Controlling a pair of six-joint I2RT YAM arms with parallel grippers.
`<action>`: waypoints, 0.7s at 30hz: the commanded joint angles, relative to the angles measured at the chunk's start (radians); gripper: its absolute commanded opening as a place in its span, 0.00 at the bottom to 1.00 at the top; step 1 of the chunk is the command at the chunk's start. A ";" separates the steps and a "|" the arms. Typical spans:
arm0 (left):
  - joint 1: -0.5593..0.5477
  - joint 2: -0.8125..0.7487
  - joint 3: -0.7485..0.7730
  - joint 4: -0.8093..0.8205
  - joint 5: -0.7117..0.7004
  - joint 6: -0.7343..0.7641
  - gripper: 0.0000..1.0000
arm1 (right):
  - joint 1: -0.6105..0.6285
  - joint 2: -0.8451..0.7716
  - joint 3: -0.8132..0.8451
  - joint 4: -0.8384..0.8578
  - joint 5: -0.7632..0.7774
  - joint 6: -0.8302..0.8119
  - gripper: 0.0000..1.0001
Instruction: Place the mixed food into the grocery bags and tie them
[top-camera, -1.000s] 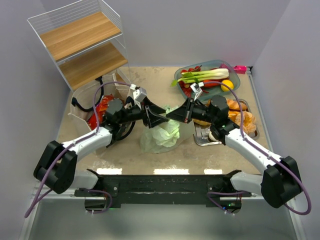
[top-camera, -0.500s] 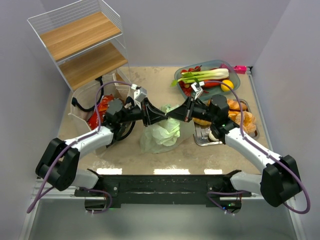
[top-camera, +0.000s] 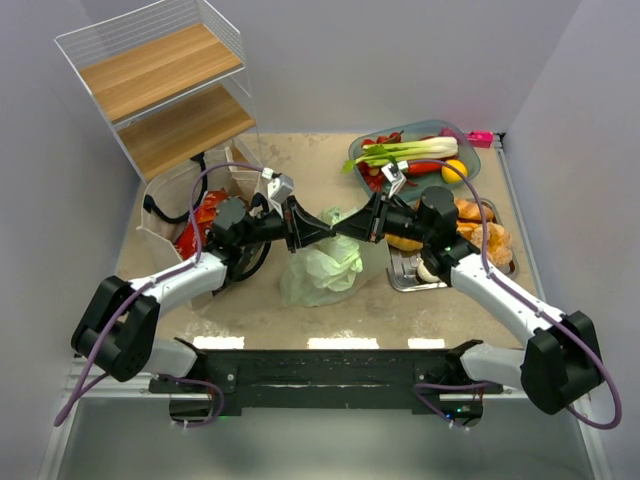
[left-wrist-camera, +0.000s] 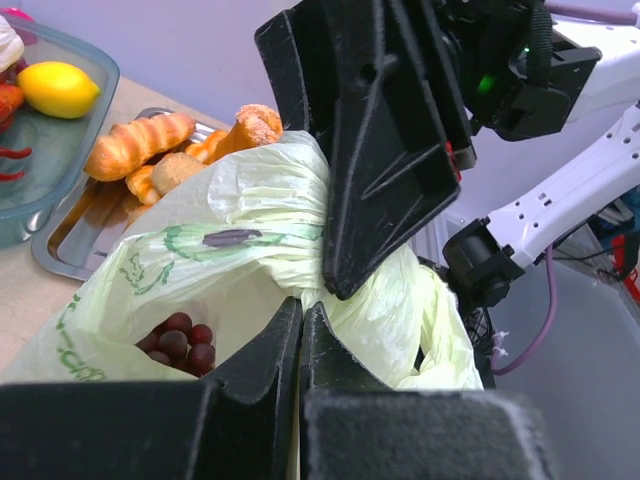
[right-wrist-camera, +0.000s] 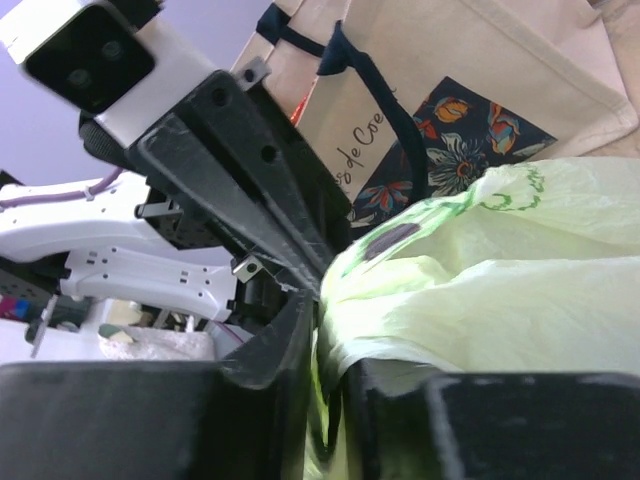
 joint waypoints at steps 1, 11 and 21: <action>-0.011 -0.012 0.027 0.041 -0.016 -0.005 0.00 | 0.008 -0.049 0.075 -0.147 0.022 -0.099 0.39; -0.011 -0.017 0.038 -0.011 -0.027 0.018 0.00 | -0.002 -0.158 0.101 -0.453 0.140 -0.234 0.79; -0.011 -0.015 0.053 -0.051 -0.042 0.041 0.00 | -0.002 -0.284 0.100 -0.634 0.185 -0.307 0.84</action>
